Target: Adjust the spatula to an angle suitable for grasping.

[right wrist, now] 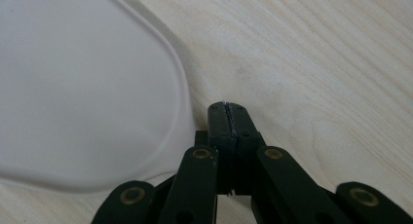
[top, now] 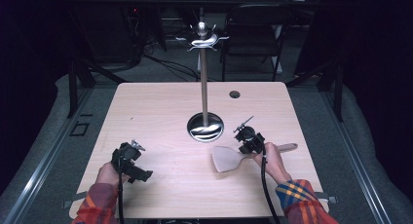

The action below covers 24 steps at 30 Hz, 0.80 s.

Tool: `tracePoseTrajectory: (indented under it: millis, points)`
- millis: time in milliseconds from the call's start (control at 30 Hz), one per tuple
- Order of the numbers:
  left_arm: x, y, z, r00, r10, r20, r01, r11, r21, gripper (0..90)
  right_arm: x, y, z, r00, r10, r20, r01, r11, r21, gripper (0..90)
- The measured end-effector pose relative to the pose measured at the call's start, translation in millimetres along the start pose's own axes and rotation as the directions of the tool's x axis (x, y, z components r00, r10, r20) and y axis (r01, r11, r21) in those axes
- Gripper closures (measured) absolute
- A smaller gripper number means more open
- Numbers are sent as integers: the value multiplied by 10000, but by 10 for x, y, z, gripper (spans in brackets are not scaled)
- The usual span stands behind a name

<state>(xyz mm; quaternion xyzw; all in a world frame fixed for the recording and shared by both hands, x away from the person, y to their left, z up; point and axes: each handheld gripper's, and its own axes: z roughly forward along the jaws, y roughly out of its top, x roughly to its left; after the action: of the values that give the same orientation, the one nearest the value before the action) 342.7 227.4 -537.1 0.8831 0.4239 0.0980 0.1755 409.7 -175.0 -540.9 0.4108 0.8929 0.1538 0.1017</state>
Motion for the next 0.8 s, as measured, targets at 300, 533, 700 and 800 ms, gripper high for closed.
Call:
tracePoseTrajectory:
  millis: [300,533,700,800]
  points:
    - [-2,0,0,10000,5,11,-5,10000,8,1,-15,-7,3,9997,-192,-147,193,9998,47,900]
    - [-1,-1,-2,10000,31,17,-31,10000,27,1,-46,-35,-28,9971,-334,-684,363,9985,414,900]
    - [2,-5,-4,10000,18,6,-18,10000,3,1,-33,-54,-38,9969,-429,-658,464,9975,526,900]
    - [2,-6,-8,10000,15,10,-15,10000,-3,1,-41,-89,-54,9955,-452,-834,500,9972,554,900]
